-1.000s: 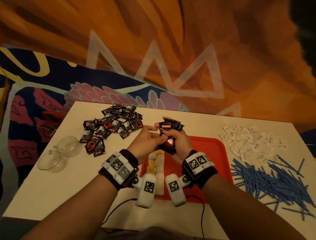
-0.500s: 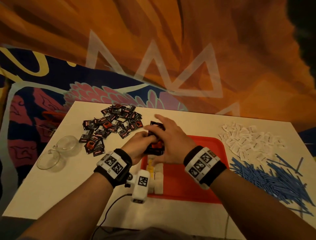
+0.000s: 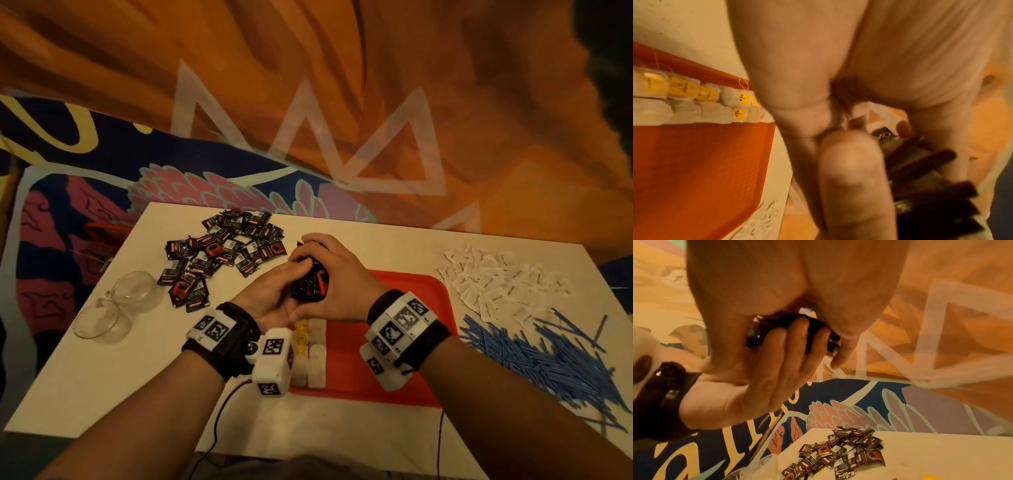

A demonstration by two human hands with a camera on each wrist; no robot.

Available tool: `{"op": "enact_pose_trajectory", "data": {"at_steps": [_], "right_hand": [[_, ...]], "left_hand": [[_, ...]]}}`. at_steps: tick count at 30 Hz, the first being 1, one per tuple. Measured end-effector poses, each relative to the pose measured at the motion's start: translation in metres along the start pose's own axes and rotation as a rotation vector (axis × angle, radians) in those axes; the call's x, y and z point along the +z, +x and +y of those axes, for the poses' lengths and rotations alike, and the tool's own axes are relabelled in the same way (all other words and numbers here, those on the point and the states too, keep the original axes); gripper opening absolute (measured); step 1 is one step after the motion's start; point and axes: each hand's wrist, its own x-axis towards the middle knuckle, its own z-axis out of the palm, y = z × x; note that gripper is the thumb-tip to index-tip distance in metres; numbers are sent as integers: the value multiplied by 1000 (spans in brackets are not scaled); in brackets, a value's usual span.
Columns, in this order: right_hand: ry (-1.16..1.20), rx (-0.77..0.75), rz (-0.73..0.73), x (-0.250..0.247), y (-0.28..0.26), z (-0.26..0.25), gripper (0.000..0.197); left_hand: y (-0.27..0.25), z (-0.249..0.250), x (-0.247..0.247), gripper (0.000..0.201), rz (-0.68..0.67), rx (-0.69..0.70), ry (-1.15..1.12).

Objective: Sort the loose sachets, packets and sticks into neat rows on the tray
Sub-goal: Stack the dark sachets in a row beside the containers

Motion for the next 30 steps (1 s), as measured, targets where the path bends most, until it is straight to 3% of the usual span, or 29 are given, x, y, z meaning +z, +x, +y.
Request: {"op": "enact_pose_trajectory", "data": {"at_steps": [3, 8, 13, 15, 19, 23, 26, 30], "right_hand": [[10, -27, 75, -1, 1, -3, 68], [-37, -12, 46, -3, -4, -2, 86], [-66, -10, 88, -3, -4, -5, 72], [-89, 23, 56, -6, -4, -6, 80], [-137, 81, -142, -23, -6, -10, 91], [-118, 42, -140, -29, -2, -9, 75], [-98, 39, -75, -27, -3, -8, 67], [-72, 79, -157, -24, -5, -9, 66]], "left_hand": [[0, -4, 3, 70, 4, -10, -121], [1, -8, 10, 62, -21, 39, -114], [2, -9, 13, 69, 18, 13, -162], [4, -12, 16, 74, 51, 22, -132], [4, -15, 18, 44, 92, 68, -82], [5, -15, 15, 75, 59, 40, 25], [6, -12, 13, 76, 37, 5, 25], [7, -15, 13, 100, 39, 1, 1]]}}
